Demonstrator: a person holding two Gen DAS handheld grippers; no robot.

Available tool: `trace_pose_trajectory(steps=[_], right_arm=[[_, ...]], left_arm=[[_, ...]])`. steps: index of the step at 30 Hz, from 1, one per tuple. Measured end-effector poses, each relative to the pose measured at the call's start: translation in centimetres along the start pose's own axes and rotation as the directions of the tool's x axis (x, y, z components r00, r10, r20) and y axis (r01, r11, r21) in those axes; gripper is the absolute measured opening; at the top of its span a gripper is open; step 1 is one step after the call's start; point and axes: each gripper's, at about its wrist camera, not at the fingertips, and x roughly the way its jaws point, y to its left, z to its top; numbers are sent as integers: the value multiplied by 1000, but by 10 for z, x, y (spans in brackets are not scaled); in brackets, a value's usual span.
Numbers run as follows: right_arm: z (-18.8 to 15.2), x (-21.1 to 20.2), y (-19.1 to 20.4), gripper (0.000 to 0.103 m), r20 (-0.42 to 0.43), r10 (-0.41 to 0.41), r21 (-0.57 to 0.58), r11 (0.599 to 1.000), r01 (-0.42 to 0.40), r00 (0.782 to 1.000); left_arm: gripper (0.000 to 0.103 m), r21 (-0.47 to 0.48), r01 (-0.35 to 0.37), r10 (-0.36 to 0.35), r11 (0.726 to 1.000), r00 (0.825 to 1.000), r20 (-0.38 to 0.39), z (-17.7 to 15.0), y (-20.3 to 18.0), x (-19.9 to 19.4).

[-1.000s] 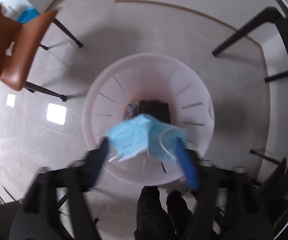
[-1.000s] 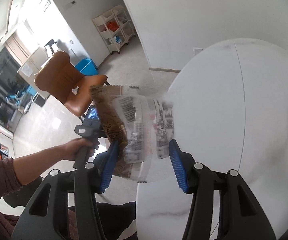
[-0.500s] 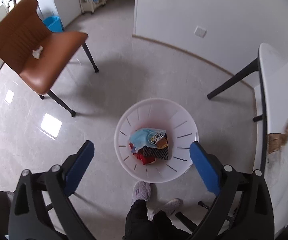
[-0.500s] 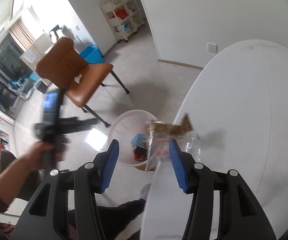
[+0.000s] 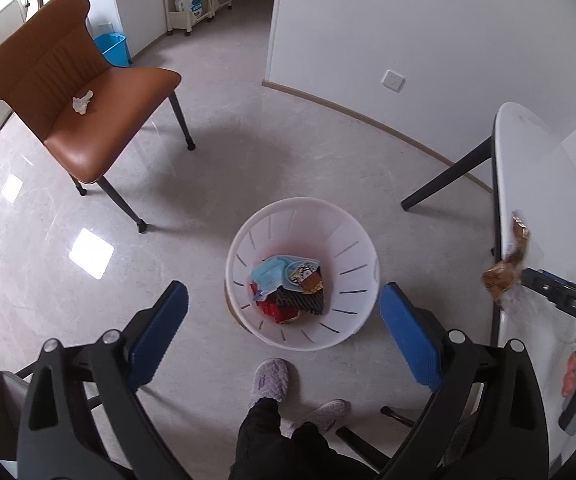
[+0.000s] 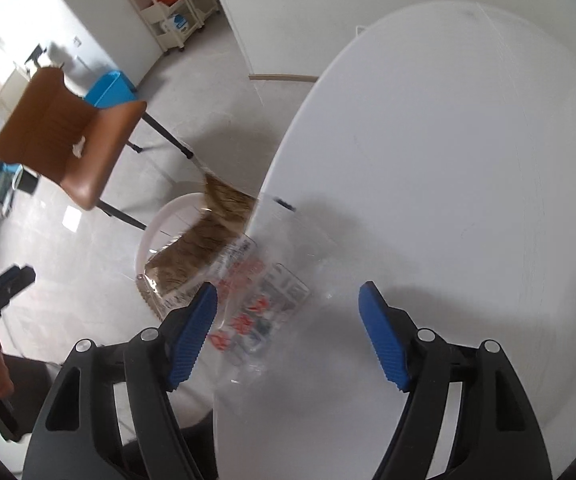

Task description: Collect trash

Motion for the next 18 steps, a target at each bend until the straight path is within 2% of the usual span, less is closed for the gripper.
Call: trace_pose_trajectory(steps=[2, 4, 6, 7, 8, 9, 14, 18], right_arm=[[-1, 1, -3, 73, 1, 13, 13, 1000, -13, 1000], [-1, -1, -2, 67, 15, -6, 5, 1000, 6, 1000], [3, -2, 2, 45, 20, -35, -20, 999, 36, 999], [5, -1, 2, 39, 20, -39, -29, 999, 40, 999], [6, -1, 2, 25, 16, -32, -33, 999, 32, 999], [8, 1, 2, 21, 10, -23, -35, 999, 24, 1000], [11, 3, 2, 17, 7, -37, -68, 997, 38, 999], [11, 3, 1, 17, 5, -37, -66, 997, 37, 999]], left_arm=[[92, 10, 20, -20, 1000, 1000, 4, 0, -6, 0], [92, 43, 32, -33, 999, 999, 8, 1, -17, 3], [92, 86, 57, -58, 995, 998, 9, 3, -32, 7], [92, 106, 73, -74, 992, 997, 2, 5, -41, 12], [92, 119, 85, -85, 989, 996, -5, 6, -49, 16], [92, 130, 104, -103, 986, 995, -11, 7, -57, 19], [92, 188, 202, -194, 961, 979, -56, 11, -100, 28], [92, 234, 299, -289, 925, 954, -78, 5, -128, 19]])
